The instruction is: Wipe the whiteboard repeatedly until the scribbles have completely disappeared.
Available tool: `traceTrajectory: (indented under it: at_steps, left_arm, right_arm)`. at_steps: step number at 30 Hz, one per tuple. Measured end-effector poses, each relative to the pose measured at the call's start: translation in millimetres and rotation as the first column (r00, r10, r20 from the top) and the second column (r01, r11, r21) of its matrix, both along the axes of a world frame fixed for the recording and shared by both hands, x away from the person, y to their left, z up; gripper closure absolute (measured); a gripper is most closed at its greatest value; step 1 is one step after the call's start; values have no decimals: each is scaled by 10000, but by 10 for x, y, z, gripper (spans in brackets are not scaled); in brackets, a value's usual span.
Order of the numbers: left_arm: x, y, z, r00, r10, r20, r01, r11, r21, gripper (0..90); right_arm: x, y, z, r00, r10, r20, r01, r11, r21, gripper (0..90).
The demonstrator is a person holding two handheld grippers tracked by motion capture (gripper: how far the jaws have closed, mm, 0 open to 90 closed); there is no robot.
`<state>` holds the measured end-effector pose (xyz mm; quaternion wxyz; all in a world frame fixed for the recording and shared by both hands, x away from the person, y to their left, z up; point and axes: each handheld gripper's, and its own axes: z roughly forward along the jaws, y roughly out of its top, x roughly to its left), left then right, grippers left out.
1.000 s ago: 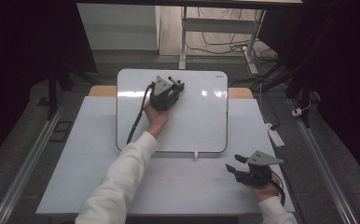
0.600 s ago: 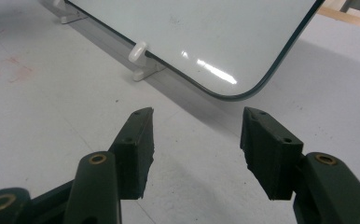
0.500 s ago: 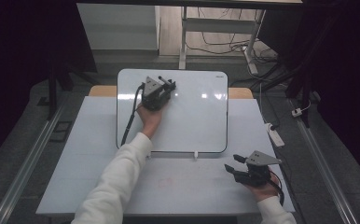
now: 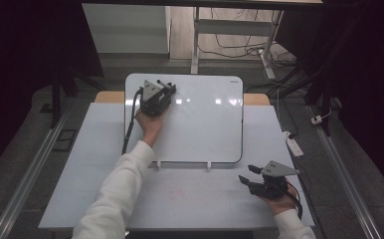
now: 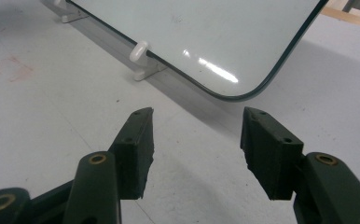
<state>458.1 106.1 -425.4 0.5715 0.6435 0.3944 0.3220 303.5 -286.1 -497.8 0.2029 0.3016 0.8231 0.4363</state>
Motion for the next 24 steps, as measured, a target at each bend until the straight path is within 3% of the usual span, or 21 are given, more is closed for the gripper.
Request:
traceTrajectory:
  at_steps: [3, 5, 8, 12, 15, 24]
  left_arm:
    - [-20, -174, -28, 9994, -334, 30, 333, 9993, 137, 786]
    - [-35, -197, -21, 9994, -331, 123, 326, 9987, 393, 787]
    - [-32, -31, 3, 10000, 24, 80, -27, 9993, 384, 787]
    - [-11, 325, 53, 9970, 774, 21, -774, 9970, 73, 787]
    - [4, 409, 71, 9956, 935, 6, -935, 9956, -19, 786]
    - [32, 136, 49, 9988, 484, 99, -485, 9988, 54, 787]
  right_arm:
    - [-2, 7, 1, 10000, -19, -11, 19, 10000, 18, 439]
    - [0, 1, -1, 10000, -21, 11, 21, 10000, -6, 439]
    - [5, -12, -5, 10000, -57, -39, 57, 10000, 51, 439]
    - [6, -4, -8, 10000, -3, -25, 3, 10000, 27, 439]
    - [3, 9, -3, 10000, 20, -9, -20, 10000, 12, 438]
    - [1, 16, -1, 10000, 26, -20, -26, 10000, -27, 437]
